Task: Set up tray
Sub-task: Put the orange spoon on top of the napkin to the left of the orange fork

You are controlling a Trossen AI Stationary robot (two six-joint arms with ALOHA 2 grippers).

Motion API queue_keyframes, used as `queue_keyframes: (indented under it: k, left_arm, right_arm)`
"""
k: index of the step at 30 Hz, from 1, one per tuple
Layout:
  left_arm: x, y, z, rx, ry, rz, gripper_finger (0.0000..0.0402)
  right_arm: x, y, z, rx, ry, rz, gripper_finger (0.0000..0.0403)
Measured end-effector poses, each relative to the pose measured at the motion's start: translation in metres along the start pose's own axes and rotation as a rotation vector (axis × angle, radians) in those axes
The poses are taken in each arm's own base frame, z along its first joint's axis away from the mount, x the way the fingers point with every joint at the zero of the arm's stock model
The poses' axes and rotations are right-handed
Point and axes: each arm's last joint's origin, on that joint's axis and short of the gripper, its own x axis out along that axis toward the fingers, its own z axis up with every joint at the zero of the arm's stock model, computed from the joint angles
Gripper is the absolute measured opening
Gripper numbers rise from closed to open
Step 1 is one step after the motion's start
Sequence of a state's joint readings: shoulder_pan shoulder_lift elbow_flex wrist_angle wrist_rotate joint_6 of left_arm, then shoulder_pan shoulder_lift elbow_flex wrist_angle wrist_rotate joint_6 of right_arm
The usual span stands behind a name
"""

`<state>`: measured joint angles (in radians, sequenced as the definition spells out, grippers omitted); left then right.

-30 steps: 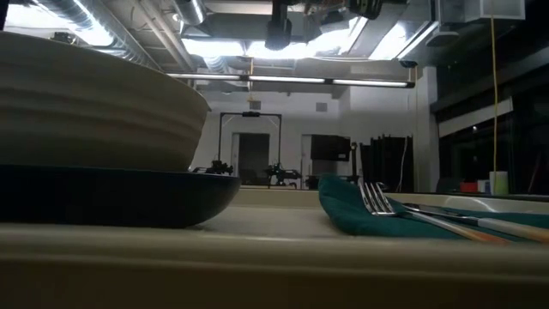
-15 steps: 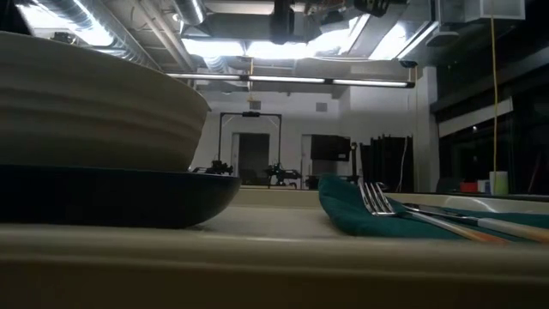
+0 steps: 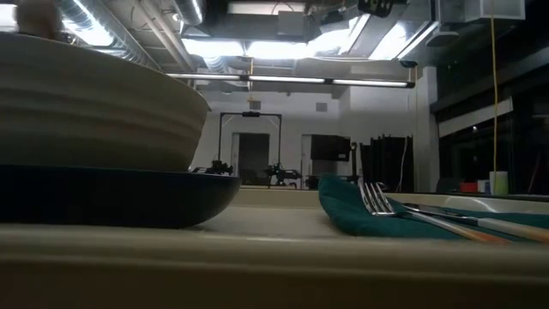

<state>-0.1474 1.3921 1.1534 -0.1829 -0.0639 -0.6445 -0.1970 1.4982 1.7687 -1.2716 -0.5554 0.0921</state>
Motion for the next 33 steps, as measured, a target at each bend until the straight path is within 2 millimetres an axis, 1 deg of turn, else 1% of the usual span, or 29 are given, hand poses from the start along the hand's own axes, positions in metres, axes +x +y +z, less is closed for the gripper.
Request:
queue_keyframes:
  k: [4,6,9,12,15,17,21,26,29,33]
  left_arm:
    - [-0.065,-0.019,0.014,0.112,-0.216,0.090,0.0223]
    - [-0.094,-0.029,0.013,0.172,-0.293,0.108,0.0220]
    - [-0.129,-0.039,0.008,0.254,-0.377,0.150,0.0215]
    - [-0.153,-0.045,0.001,0.316,-0.422,0.194,0.0208]
    - [-0.167,-0.049,-0.008,0.344,-0.425,0.229,0.0200]
    - [-0.173,-0.051,-0.014,0.347,-0.431,0.261,0.0194]
    - [-0.178,-0.054,-0.024,0.354,-0.456,0.337,0.0184]
    - [-0.186,-0.060,-0.031,0.348,-0.494,0.358,0.0174]
    - [-0.191,-0.063,-0.035,0.352,-0.506,0.360,0.0173]
    - [-0.193,-0.065,-0.038,0.360,-0.515,0.369,0.0175]
  right_arm:
    - [0.004,-0.002,0.002,0.009,0.008,-0.002,0.0008]
    - [0.013,-0.007,0.004,0.025,0.035,0.002,0.0008]
    - [0.035,-0.016,0.007,0.046,0.112,0.037,0.0008]
    - [0.058,-0.026,0.006,0.059,0.216,0.025,0.0008]
    - [0.079,-0.034,0.008,0.058,0.277,0.018,0.0008]
    - [0.092,-0.037,0.011,0.052,0.286,0.023,0.0008]
    - [0.119,-0.042,0.016,0.042,0.308,0.032,0.0008]
    - [0.148,-0.045,0.016,0.036,0.367,0.007,0.0008]
    - [0.161,-0.046,0.015,0.029,0.391,-0.019,0.0008]
    - [0.170,-0.048,0.017,0.043,0.384,-0.018,0.0008]
